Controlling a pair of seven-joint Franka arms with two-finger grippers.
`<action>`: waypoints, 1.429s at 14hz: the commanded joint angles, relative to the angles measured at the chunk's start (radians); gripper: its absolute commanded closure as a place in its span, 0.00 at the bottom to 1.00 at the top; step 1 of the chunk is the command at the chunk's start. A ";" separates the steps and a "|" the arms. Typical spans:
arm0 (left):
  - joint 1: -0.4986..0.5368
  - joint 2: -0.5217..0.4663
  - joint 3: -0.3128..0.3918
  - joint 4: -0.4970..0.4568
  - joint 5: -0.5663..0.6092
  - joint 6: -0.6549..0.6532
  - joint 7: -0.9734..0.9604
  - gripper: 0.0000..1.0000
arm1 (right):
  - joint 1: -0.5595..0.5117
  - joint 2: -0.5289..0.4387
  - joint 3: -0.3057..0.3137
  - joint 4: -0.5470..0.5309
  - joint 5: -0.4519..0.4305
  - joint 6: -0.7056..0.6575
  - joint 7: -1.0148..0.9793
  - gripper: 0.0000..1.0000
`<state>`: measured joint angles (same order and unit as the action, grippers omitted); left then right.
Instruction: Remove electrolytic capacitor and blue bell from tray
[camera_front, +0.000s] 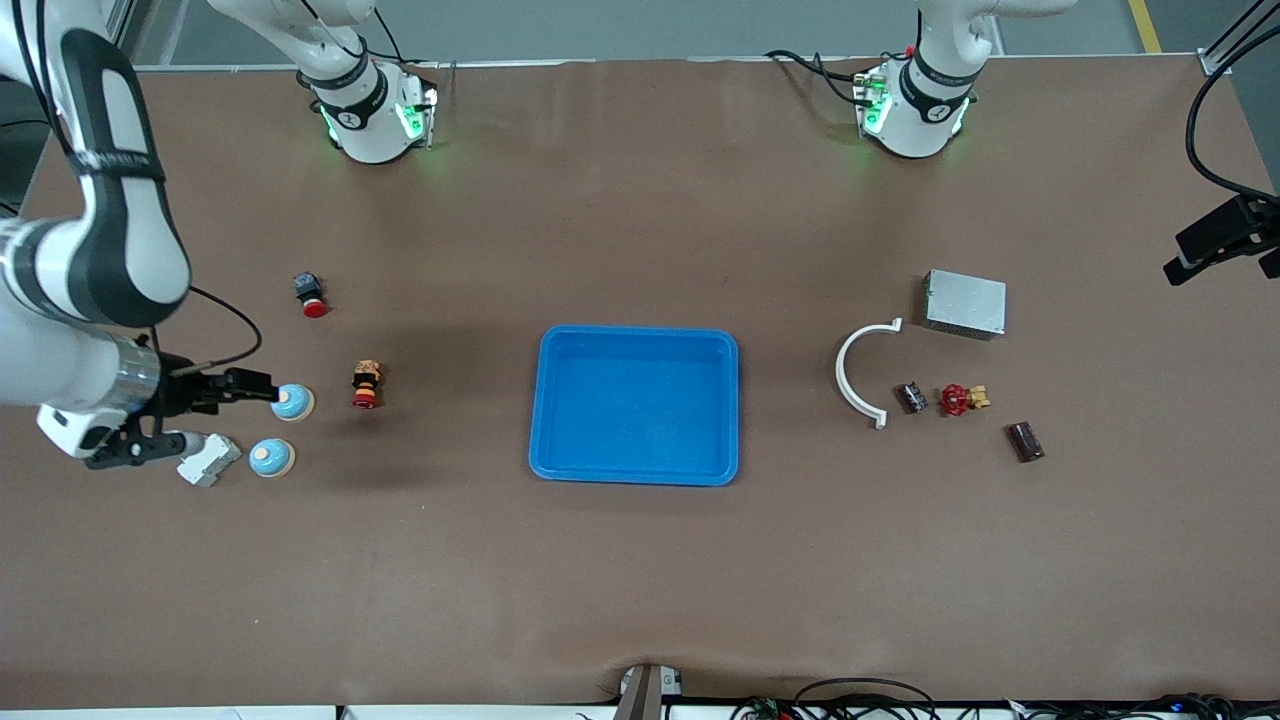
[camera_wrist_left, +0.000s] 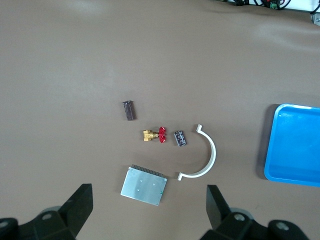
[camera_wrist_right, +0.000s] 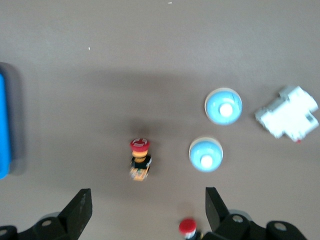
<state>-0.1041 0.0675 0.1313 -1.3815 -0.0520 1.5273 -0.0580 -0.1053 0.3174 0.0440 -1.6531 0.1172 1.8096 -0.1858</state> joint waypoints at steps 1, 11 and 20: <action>0.190 0.012 -0.222 -0.001 -0.008 0.016 -0.011 0.00 | 0.006 -0.053 -0.003 0.030 -0.034 -0.069 0.065 0.00; 0.101 0.011 -0.111 -0.001 0.001 0.022 0.003 0.00 | -0.004 -0.250 -0.010 0.044 -0.124 -0.151 0.095 0.00; 0.106 0.009 -0.114 -0.001 0.000 0.022 0.001 0.00 | 0.003 -0.320 -0.003 0.047 -0.123 -0.233 0.132 0.00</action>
<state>0.0053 0.0842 0.0113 -1.3834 -0.0518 1.5440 -0.0643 -0.1039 0.0234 0.0419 -1.5950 -0.0188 1.5918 -0.0635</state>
